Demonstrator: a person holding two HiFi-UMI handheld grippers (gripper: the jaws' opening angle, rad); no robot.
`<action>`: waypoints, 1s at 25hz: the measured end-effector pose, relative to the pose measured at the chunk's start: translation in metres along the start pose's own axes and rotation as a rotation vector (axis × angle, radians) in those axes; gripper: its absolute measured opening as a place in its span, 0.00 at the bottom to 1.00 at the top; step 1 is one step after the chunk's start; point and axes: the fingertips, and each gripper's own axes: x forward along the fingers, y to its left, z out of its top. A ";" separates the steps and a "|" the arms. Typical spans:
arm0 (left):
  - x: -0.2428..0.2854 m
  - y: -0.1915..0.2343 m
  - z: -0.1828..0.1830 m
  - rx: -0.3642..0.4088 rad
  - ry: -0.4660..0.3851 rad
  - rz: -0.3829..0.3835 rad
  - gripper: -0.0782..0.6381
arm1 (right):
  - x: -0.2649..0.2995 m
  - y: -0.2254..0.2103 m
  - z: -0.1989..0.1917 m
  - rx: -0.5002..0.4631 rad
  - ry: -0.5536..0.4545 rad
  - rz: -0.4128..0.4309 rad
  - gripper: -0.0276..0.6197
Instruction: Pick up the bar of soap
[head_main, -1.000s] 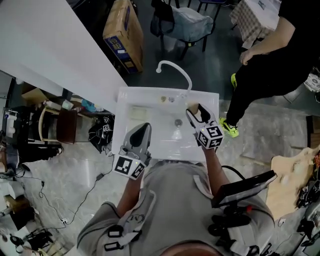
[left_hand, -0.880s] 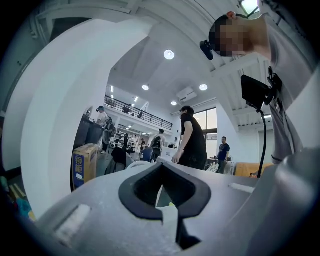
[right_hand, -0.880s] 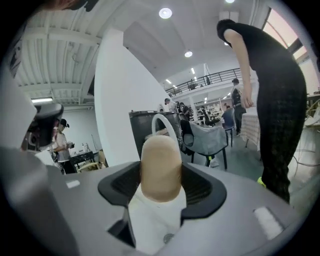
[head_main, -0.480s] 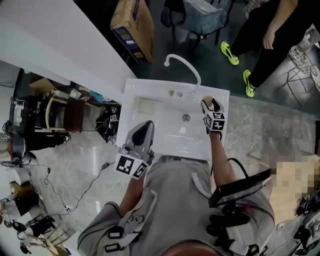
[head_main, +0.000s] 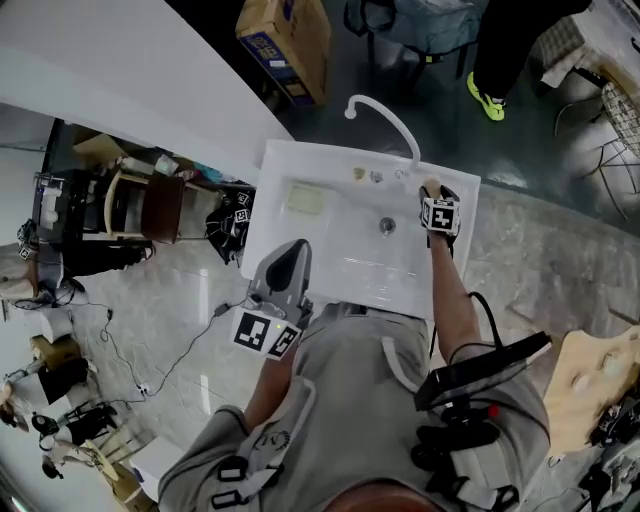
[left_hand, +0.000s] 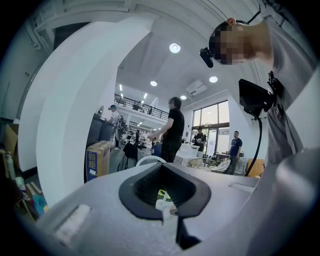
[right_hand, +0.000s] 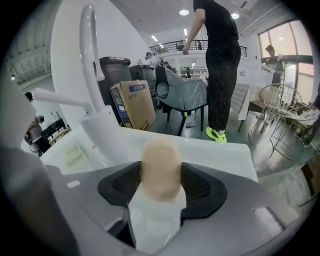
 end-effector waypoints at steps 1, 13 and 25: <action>0.000 -0.001 0.000 0.002 -0.001 0.006 0.09 | 0.000 -0.001 0.001 -0.003 0.016 -0.016 0.44; 0.004 0.007 0.001 -0.018 -0.008 0.045 0.09 | 0.018 0.018 0.005 -0.163 0.120 0.013 0.46; 0.001 -0.002 0.001 -0.007 -0.016 0.048 0.09 | 0.010 0.011 0.001 -0.171 0.110 0.043 0.51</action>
